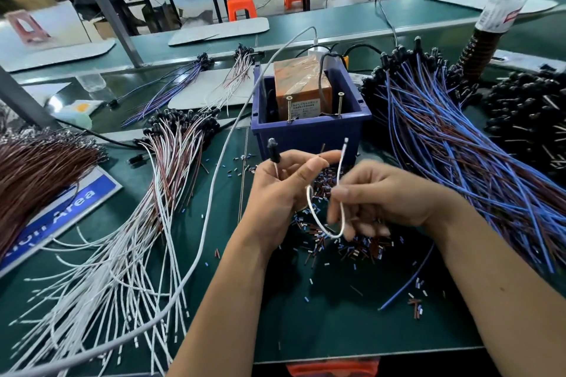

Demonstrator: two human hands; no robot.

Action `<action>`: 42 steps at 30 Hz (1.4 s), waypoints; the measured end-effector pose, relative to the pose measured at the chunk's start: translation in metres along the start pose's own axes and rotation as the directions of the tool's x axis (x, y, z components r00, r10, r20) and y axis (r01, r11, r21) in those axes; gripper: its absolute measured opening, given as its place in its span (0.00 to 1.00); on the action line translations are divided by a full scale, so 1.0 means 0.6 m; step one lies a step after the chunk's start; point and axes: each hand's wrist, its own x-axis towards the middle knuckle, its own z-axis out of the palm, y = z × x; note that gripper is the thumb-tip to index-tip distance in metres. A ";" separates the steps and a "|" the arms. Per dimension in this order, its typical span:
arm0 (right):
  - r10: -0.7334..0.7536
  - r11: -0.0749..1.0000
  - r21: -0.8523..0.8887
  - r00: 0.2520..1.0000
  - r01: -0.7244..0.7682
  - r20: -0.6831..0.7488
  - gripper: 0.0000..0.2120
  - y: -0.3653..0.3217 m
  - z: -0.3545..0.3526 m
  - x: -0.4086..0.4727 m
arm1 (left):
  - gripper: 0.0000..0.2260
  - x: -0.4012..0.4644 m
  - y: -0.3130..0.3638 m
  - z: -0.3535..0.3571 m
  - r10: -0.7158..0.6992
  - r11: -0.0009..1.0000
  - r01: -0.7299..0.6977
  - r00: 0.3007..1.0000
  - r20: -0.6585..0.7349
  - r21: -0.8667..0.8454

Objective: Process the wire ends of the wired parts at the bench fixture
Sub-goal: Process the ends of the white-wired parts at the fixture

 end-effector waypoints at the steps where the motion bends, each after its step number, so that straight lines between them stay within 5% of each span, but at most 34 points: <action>1: 0.025 0.999 -0.031 1.000 -0.024 0.002 0.16 0.001 0.006 0.005 | 0.04 0.002 0.000 0.006 -0.029 1.000 0.029 1.000 0.008 0.002; 6: 0.050 0.996 -0.074 0.998 -0.054 -0.045 0.17 0.005 0.007 0.011 | 0.06 0.014 -0.003 0.019 -0.085 0.994 0.091 0.992 -0.095 0.060; 10: -0.090 0.995 0.024 0.959 0.100 -0.270 0.09 0.011 -0.004 0.015 | 0.08 0.022 -0.010 0.002 -0.186 0.982 0.187 0.973 -0.136 -0.007; 18: -0.124 0.965 0.137 0.850 0.224 -0.512 0.14 0.019 0.007 0.042 | 0.10 0.019 -0.013 -0.002 -0.201 0.921 0.202 0.979 0.038 -0.332; 26: -0.144 0.952 0.132 0.784 0.277 -0.604 0.11 0.021 0.010 0.047 | 0.08 0.029 -0.031 -0.014 -0.239 0.953 0.237 0.971 0.009 -0.187; 35: -0.196 0.948 0.105 0.813 0.300 -0.549 0.06 0.024 0.014 0.046 | 0.07 0.020 -0.027 -0.015 -0.256 0.941 0.269 0.963 0.088 -0.206; 42: -0.214 0.924 0.053 0.625 0.380 -0.751 0.03 0.018 0.007 0.047 | 0.10 0.022 -0.039 -0.019 -0.170 0.982 0.165 0.984 -0.047 -0.094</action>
